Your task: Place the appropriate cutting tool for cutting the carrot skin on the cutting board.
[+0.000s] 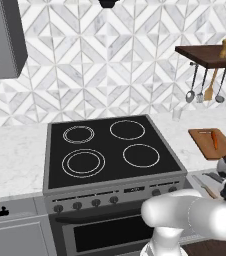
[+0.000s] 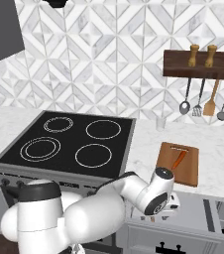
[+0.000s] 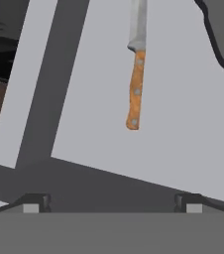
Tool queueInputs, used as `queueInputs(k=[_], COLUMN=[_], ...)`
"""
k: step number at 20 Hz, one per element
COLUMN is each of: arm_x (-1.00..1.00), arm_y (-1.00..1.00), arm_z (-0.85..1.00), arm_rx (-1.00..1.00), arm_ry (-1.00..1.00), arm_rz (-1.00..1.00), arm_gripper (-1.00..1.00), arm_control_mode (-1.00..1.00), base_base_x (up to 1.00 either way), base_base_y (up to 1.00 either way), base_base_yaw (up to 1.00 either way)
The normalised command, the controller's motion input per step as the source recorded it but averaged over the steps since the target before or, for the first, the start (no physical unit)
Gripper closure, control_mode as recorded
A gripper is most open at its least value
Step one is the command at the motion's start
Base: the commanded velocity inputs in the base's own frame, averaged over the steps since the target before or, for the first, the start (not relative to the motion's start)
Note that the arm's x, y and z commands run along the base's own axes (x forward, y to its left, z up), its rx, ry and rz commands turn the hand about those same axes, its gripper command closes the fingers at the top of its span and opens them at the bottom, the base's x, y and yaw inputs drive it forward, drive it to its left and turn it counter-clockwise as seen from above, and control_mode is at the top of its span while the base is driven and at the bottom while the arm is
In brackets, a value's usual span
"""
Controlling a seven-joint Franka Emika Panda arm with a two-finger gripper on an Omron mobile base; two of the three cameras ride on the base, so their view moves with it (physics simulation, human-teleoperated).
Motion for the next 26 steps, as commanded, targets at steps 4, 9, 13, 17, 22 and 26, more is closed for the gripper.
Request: queueInputs(k=[4, 9, 13, 17, 22, 26], arm_x=[-0.03, -0.43, -0.83, -0.84, -0.83, -0.18], arm_y=[-0.09, -0.18, -0.18, -0.14, -0.09, -0.14], arm_z=[-0.17, -0.25, -0.38, -0.43, -0.37, 0.13], arm_rx=[0.03, 0.03, 0.0, 0.0, 0.0, 0.0], arm_ry=[0.0, 0.0, 0.02, 0.01, 0.03, 0.01], arm_rz=[0.0, -0.02, -0.05, -0.05, -0.05, -0.01], arm_gripper=[-1.0, -1.0, -1.0, -1.0, -1.0, -1.0], arm_control_mode=[-1.0, -1.0, -1.0, -1.0, -1.0, -1.0], base_base_x=[0.0, 0.0, 0.0, 0.0, 0.0, 0.0], base_base_y=[0.0, 0.0, 0.0, 0.0, 0.0, 0.0], base_base_yaw=[0.0, 0.0, 0.0, 0.0, 0.0, 0.0])
